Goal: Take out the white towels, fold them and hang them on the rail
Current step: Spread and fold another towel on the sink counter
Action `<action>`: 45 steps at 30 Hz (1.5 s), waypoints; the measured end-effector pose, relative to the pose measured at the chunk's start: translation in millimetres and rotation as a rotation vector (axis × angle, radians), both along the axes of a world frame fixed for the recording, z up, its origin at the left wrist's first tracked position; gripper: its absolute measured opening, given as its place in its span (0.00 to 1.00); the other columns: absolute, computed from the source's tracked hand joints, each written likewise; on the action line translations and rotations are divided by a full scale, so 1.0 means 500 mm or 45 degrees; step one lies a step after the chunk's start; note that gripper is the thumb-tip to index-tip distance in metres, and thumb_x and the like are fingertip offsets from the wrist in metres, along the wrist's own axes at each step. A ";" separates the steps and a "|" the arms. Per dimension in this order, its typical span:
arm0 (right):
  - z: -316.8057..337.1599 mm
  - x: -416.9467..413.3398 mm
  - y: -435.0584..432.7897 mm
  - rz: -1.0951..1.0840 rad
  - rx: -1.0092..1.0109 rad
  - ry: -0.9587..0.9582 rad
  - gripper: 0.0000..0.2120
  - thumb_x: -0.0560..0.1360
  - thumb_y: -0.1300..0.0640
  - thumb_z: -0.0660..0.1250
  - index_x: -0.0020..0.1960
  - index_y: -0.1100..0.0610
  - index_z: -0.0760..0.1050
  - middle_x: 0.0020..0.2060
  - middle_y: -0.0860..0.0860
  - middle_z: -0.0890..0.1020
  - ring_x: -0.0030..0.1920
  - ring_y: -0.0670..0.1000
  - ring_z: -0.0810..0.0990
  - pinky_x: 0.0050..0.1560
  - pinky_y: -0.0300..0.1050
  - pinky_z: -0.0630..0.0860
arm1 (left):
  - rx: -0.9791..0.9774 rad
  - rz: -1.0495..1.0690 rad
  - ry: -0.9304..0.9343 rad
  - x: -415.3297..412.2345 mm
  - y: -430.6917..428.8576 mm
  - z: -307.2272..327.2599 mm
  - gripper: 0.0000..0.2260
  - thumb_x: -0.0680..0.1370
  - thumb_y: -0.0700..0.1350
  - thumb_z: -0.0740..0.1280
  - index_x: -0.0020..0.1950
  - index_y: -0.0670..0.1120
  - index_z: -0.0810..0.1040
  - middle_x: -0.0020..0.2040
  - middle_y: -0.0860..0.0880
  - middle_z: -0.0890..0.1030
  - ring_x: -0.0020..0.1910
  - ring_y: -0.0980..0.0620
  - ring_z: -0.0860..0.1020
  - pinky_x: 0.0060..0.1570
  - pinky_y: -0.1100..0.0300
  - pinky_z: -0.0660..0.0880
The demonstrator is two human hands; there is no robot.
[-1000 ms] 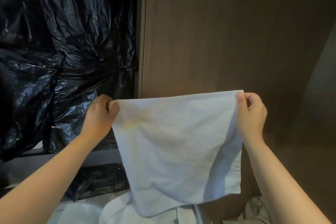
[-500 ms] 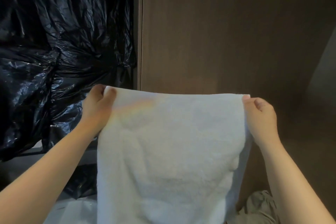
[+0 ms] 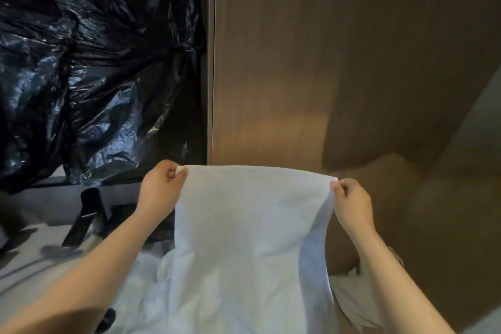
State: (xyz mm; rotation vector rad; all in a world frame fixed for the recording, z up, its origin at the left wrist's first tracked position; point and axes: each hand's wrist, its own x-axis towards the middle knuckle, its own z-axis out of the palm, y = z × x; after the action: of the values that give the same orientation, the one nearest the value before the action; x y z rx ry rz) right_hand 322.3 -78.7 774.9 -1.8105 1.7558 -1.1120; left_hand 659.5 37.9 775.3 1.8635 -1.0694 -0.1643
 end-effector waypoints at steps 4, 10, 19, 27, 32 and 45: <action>-0.005 0.011 0.017 0.038 -0.088 -0.088 0.09 0.82 0.52 0.61 0.47 0.55 0.74 0.36 0.49 0.77 0.37 0.47 0.77 0.32 0.36 0.67 | -0.036 -0.009 0.028 -0.027 0.017 0.005 0.08 0.80 0.48 0.65 0.45 0.44 0.75 0.37 0.47 0.77 0.35 0.52 0.74 0.32 0.62 0.65; -0.006 0.026 0.059 0.122 -0.225 -0.209 0.06 0.80 0.51 0.63 0.46 0.51 0.74 0.37 0.47 0.78 0.37 0.47 0.78 0.35 0.34 0.70 | -0.089 -0.045 0.189 -0.069 0.051 0.012 0.07 0.79 0.49 0.65 0.45 0.47 0.77 0.37 0.48 0.80 0.37 0.50 0.78 0.35 0.59 0.71; -0.004 0.058 0.147 0.243 -0.302 -0.306 0.06 0.79 0.51 0.64 0.43 0.46 0.74 0.36 0.41 0.78 0.38 0.44 0.77 0.34 0.29 0.74 | -0.191 -0.091 0.554 -0.132 0.100 -0.010 0.06 0.78 0.45 0.68 0.41 0.47 0.79 0.30 0.45 0.81 0.28 0.52 0.77 0.38 0.49 0.79; 0.001 0.108 0.225 0.481 -0.244 -0.418 0.07 0.77 0.55 0.67 0.40 0.47 0.76 0.34 0.42 0.79 0.35 0.41 0.77 0.33 0.27 0.71 | -0.258 -0.227 0.710 -0.178 0.135 -0.008 0.05 0.78 0.41 0.68 0.42 0.44 0.80 0.35 0.47 0.83 0.31 0.53 0.81 0.38 0.61 0.80; -0.005 0.141 0.252 0.638 -0.129 -0.537 0.07 0.77 0.56 0.69 0.40 0.49 0.76 0.32 0.45 0.77 0.32 0.45 0.74 0.33 0.42 0.75 | -0.279 -0.376 0.845 -0.211 0.147 0.004 0.05 0.78 0.39 0.67 0.45 0.39 0.80 0.37 0.42 0.83 0.33 0.51 0.81 0.39 0.59 0.81; -0.011 0.163 0.283 0.874 0.056 -0.564 0.05 0.73 0.45 0.69 0.43 0.45 0.79 0.37 0.47 0.83 0.37 0.48 0.82 0.39 0.40 0.79 | -0.248 -0.467 0.867 -0.224 0.167 0.003 0.04 0.78 0.36 0.66 0.48 0.39 0.81 0.42 0.41 0.84 0.40 0.49 0.83 0.43 0.60 0.81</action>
State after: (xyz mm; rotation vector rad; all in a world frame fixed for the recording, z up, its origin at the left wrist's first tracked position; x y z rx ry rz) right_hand 403.8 62.7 769.5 -1.7528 0.8033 -1.0479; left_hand 547.5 121.4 776.9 1.2687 -0.8849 -0.8153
